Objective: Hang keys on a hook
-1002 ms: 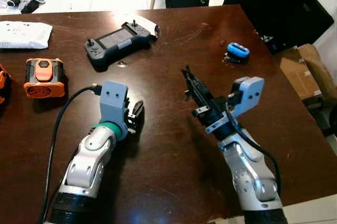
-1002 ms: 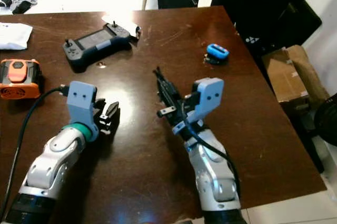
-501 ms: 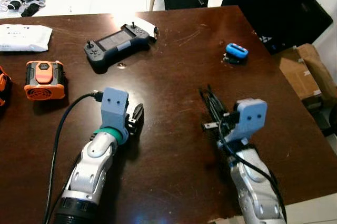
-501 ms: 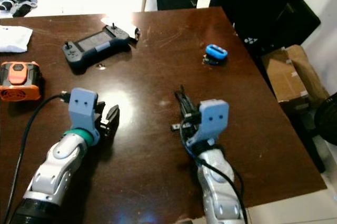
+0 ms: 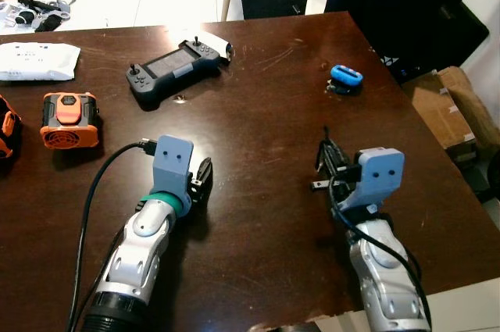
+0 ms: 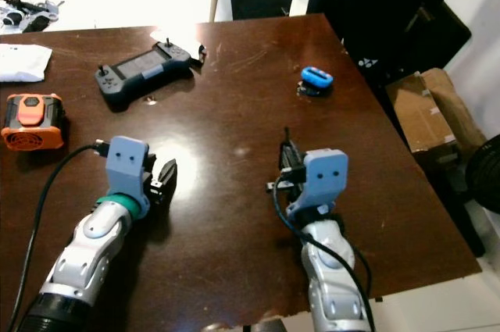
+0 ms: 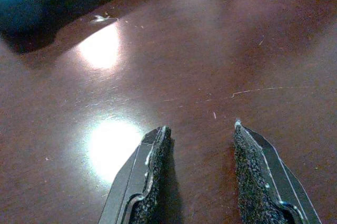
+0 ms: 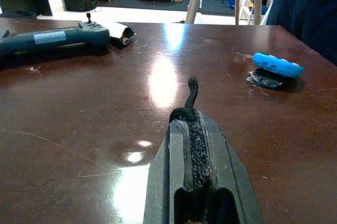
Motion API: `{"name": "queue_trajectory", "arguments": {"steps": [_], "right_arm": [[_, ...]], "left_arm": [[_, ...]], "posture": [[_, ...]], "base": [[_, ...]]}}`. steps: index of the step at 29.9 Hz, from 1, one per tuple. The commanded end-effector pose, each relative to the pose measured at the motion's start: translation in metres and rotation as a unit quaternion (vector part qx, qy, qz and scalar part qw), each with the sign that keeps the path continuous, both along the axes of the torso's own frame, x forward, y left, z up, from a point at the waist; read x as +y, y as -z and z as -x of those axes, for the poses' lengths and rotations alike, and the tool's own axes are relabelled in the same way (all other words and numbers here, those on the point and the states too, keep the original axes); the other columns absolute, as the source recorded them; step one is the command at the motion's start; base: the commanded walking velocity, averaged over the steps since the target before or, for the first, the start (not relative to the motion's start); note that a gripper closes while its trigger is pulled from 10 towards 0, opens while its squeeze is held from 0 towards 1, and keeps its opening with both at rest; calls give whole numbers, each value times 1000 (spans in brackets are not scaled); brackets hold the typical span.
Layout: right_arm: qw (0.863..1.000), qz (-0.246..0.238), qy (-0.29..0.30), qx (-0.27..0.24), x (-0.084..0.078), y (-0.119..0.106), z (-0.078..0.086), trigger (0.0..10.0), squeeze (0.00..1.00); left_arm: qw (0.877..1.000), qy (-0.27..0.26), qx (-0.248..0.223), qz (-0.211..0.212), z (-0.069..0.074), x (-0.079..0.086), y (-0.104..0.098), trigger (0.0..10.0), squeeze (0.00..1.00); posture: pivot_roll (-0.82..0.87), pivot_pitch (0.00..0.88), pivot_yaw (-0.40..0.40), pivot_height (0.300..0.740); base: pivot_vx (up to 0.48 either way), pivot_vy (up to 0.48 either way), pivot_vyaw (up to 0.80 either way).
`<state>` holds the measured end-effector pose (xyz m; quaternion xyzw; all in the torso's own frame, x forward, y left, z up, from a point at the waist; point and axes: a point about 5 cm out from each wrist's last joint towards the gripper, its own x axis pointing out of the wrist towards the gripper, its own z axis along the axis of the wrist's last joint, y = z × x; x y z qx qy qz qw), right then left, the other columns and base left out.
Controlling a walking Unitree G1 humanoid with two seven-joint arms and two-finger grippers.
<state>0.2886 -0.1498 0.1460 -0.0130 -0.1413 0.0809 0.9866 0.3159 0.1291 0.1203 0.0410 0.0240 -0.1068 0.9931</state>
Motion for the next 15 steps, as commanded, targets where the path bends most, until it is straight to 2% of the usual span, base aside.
{"name": "queue_trajectory", "arguments": {"steps": [1,9,15], "right_arm": [[1000,2,0,5,0,4,0,10000,0],[1000,7,-1,-4,1,3,-3,10000,0],[1000,9,-13,-5,6,4,-4,10000,0]], "left_arm": [[1000,-3,17,-7,2,0,9,10000,0],[1000,-12,7,-2,1,2,7,10000,0],[1000,-10,-1,0,1,1,5,10000,0]], "posture": [[-135,113,52,740],[-126,114,45,740],[-126,114,47,740]], "base": [[0,0,0],[-228,0,0],[-368,0,0]]}}
